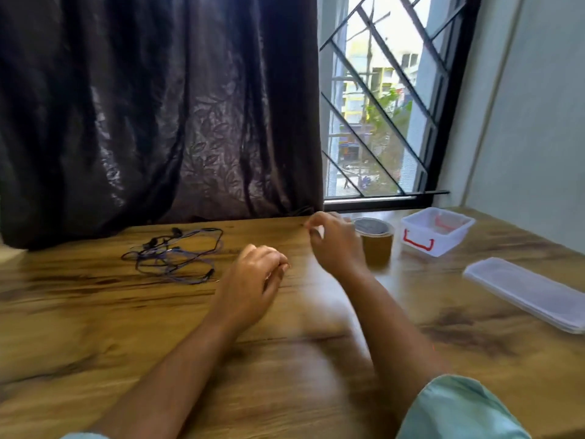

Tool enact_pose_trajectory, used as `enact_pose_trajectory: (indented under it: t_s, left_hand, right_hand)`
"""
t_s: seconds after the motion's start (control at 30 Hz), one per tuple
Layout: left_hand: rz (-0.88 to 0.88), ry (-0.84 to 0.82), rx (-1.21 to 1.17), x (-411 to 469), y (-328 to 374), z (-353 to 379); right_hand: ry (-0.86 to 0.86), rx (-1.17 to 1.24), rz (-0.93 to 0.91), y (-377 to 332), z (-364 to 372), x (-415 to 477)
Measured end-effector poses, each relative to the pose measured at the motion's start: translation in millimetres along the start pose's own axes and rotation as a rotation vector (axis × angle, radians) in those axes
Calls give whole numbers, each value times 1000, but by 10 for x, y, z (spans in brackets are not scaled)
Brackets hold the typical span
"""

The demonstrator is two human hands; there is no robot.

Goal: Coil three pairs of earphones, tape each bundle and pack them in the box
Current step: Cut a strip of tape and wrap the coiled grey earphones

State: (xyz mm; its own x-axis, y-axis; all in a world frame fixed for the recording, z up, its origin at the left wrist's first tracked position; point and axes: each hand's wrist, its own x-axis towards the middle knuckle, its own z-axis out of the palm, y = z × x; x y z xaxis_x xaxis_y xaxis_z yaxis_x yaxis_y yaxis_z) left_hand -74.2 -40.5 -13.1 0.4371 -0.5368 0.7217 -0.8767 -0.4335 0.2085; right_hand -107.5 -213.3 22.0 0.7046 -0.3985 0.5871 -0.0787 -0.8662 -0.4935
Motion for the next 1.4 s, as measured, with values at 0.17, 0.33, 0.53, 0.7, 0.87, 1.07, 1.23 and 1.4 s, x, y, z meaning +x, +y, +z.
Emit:
enact_pose_trajectory:
  t_s: [0.17, 0.33, 0.53, 0.7, 0.87, 1.07, 1.23, 1.4]
  left_hand:
    - [48, -33, -57, 10, 500, 270]
    - [-107, -90, -171, 176, 591, 596]
    - [-235, -30, -215, 373, 472, 795]
    - [-351, 112, -312, 479, 371, 814]
    - [-464, 259, -371, 453, 188, 722]
    - [-435, 337, -437, 453, 202, 635]
    - [-390, 357, -286, 460, 225, 623]
    - [-342, 388, -195, 481, 234, 627]
  right_hand:
    - [-123, -339, 194, 769, -385, 126]
    - [-269, -392, 192, 1172, -327, 68]
    - [-215, -363, 79, 1068, -260, 157]
    - [-284, -78, -54, 875, -190, 194]
    - [-347, 281, -132, 757, -163, 103]
    - [-362, 532, -107, 803, -151, 87]
    - [-397, 632, -102, 785, -152, 71]
    - [-529, 713, -63, 733, -177, 48]
